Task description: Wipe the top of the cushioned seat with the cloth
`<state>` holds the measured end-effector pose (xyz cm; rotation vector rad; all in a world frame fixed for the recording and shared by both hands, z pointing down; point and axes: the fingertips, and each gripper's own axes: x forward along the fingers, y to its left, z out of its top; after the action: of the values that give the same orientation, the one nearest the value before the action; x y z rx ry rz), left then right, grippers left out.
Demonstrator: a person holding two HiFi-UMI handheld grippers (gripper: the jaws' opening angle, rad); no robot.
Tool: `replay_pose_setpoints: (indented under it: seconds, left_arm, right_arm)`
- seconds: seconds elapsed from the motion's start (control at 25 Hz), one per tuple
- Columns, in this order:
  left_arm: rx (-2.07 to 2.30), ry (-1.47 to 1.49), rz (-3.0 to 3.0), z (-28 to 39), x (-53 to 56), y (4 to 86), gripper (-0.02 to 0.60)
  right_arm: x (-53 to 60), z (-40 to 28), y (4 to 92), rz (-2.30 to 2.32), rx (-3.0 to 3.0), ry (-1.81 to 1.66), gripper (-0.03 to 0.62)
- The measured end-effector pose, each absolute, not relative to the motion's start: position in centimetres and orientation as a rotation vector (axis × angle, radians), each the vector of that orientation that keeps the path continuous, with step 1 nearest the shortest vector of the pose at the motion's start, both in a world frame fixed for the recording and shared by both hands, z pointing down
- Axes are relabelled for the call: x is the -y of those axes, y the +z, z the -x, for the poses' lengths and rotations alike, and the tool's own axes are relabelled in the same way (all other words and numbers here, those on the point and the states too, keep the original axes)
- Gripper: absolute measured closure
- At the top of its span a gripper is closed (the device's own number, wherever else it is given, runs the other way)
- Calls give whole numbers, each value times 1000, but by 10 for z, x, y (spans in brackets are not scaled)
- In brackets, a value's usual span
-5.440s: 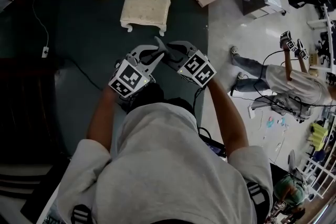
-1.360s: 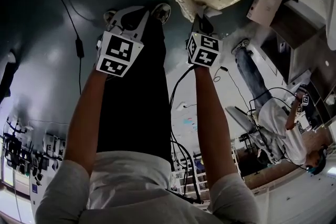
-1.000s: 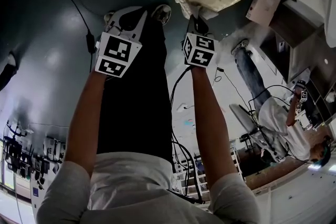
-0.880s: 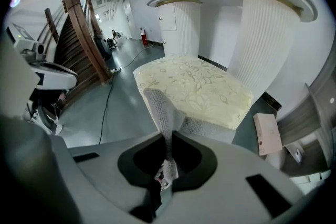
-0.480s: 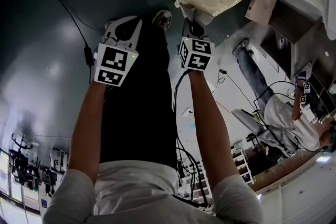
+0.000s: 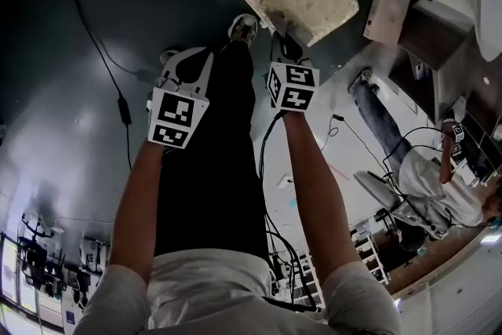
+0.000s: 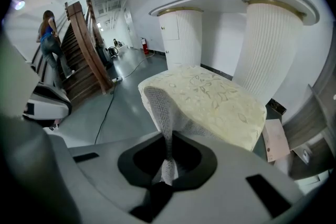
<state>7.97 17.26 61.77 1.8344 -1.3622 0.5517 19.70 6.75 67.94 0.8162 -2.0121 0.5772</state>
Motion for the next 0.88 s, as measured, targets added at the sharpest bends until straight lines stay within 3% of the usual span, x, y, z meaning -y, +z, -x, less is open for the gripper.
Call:
replay_pose_setpoints:
  seconds: [0.88]
  left_arm:
    - [1315, 595, -1841, -99, -90, 610, 568]
  right_arm:
    - [17, -196, 686, -934, 2019, 650, 569]
